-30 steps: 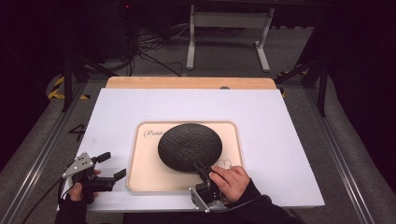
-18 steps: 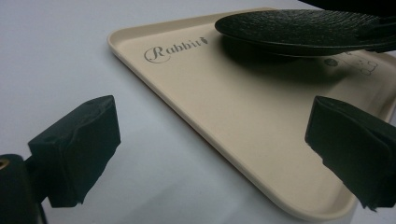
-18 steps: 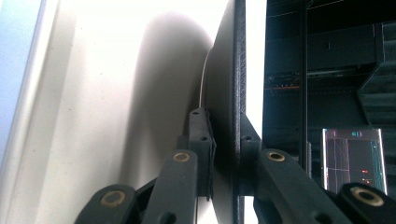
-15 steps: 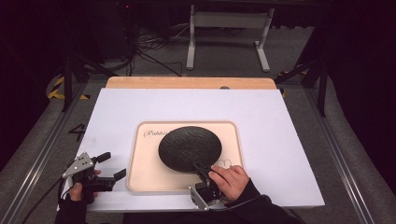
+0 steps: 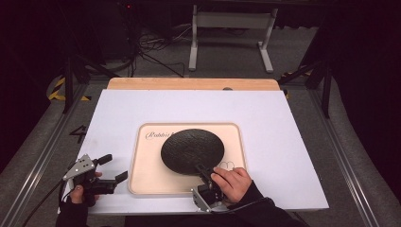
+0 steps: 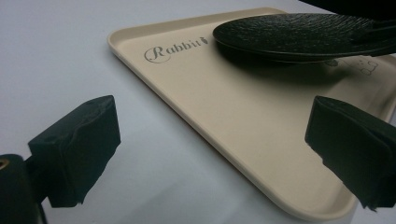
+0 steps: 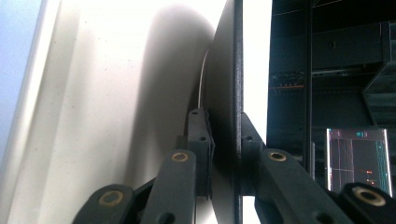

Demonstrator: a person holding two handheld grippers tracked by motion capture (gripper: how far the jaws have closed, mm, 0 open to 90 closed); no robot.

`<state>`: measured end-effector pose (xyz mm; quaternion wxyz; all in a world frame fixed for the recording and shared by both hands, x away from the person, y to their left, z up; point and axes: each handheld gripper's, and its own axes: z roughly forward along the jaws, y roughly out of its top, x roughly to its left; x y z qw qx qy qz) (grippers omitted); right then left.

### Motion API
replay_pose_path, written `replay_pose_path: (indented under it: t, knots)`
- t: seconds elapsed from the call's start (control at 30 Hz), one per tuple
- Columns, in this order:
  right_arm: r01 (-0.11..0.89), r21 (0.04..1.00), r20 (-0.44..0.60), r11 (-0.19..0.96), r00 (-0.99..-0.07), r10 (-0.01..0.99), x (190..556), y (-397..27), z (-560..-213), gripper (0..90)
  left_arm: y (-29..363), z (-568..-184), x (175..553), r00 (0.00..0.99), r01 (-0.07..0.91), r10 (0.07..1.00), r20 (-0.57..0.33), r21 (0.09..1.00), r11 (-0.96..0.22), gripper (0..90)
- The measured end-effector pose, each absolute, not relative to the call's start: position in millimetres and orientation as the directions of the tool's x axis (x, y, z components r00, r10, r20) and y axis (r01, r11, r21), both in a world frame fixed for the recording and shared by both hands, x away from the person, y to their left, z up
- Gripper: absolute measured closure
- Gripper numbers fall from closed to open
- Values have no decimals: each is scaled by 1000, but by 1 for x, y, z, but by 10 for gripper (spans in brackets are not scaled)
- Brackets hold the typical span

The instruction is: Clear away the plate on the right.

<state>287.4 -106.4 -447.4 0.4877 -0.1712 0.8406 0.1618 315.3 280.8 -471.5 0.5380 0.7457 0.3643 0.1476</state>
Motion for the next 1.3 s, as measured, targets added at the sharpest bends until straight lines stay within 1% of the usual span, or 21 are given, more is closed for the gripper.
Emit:
replay_pose_path:
  t: [0.17, 0.2, 0.5, 0.67, 0.73, 0.87, 1.07, 1.23, 1.3]
  knots:
    - [-450, 84, -871, 889, -466, -154, 286, -105, -450, 835, 281, -472, 315, 691, 384, 702, -172, 910, -156, 40]
    - [-461, 67, -869, 885, -464, -175, 286, -105, -451, 830, 281, -472, 315, 691, 385, 702, -173, 910, -155, 40]
    - [-466, 51, -857, 884, -475, -201, 286, -103, -457, 763, 281, -472, 315, 691, 385, 702, -173, 910, -155, 40]
    - [-460, 54, -846, 886, -493, -204, 286, -103, -459, 722, 281, -472, 315, 691, 385, 702, -173, 910, -155, 40]
    - [-452, 61, -833, 890, -514, -204, 286, -103, -462, 679, 281, -472, 316, 691, 385, 702, -173, 910, -155, 40]
    - [-462, 76, -823, 884, -530, -206, 284, -102, -463, 642, 281, -472, 316, 691, 385, 702, -174, 910, -154, 40]
    - [-464, 62, -821, 883, -528, -220, 283, -100, -465, 620, 281, -472, 315, 690, 387, 702, -175, 909, -154, 40]
    - [-456, 73, -816, 887, -538, -209, 283, -102, -463, 592, 281, -472, 316, 691, 386, 702, -174, 910, -154, 40]
    - [-453, 123, -803, 883, -568, -180, 281, -104, -458, 566, 281, -472, 316, 691, 385, 702, -174, 910, -154, 40]
